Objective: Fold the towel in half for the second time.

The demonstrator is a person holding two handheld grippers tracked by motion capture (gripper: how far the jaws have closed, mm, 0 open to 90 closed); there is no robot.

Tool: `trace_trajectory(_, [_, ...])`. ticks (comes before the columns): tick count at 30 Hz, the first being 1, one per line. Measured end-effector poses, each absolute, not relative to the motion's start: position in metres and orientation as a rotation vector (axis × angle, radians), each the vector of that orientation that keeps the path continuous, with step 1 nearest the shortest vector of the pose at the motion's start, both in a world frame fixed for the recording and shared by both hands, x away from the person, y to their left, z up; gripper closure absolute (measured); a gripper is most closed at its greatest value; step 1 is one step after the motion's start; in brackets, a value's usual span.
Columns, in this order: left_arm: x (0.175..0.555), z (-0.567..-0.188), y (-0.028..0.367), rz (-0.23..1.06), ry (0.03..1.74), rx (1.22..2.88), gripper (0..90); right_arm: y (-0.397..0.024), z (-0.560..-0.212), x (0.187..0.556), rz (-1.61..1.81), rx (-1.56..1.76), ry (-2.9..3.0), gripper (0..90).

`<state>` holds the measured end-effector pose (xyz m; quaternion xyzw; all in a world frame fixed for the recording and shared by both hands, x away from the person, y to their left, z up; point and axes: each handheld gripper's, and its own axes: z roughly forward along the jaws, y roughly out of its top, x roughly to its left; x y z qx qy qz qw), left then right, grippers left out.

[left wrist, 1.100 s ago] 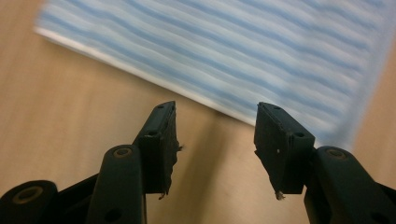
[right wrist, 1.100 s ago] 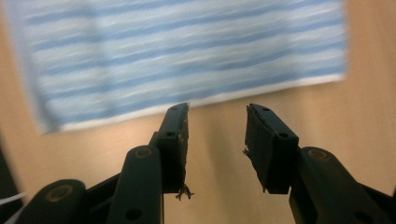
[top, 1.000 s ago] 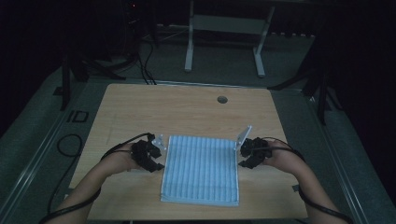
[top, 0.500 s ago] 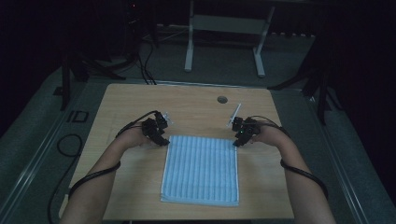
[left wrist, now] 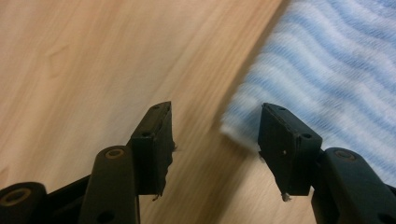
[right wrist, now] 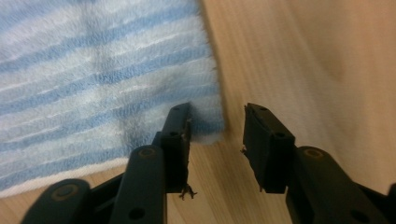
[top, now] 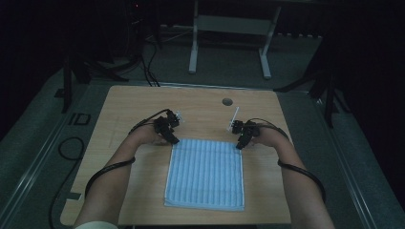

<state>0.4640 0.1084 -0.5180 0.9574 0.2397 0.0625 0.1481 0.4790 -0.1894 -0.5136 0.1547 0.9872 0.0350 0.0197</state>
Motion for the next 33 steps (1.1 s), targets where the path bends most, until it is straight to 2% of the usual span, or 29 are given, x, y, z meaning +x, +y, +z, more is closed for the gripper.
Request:
trace_trajectory(2, [0.464,-0.521,0.104,0.161,0.685,2.77,47.3,-0.189,-0.514,0.479,0.124,0.492,3.066,64.8])
trace_trajectory(7, [0.466,-0.521,0.102,0.107,0.681,2.773,55.1,-0.187,-0.514,0.479,0.116,0.501,3.102,76.9])
trace_trajectory(11, [0.462,-0.52,0.1,0.076,0.641,2.781,69.4,-0.184,-0.514,0.477,0.089,0.479,3.116,84.5])
trace_trajectory(13, [0.461,-0.519,0.098,0.102,0.623,2.795,79.3,-0.183,-0.512,0.476,0.073,0.479,3.115,85.6])
trace_trajectory(15, [0.461,-0.517,0.098,0.108,0.642,2.785,83.6,-0.185,-0.51,0.477,0.085,0.473,3.104,86.2])
trace_trajectory(22, [0.465,-0.497,0.105,0.173,0.702,2.675,84.4,-0.193,-0.485,0.485,0.155,0.558,2.993,87.3])
trace_trajectory(33, [0.459,-0.453,0.116,0.298,0.684,2.587,84.3,-0.197,-0.438,0.482,0.253,0.528,2.879,87.5])
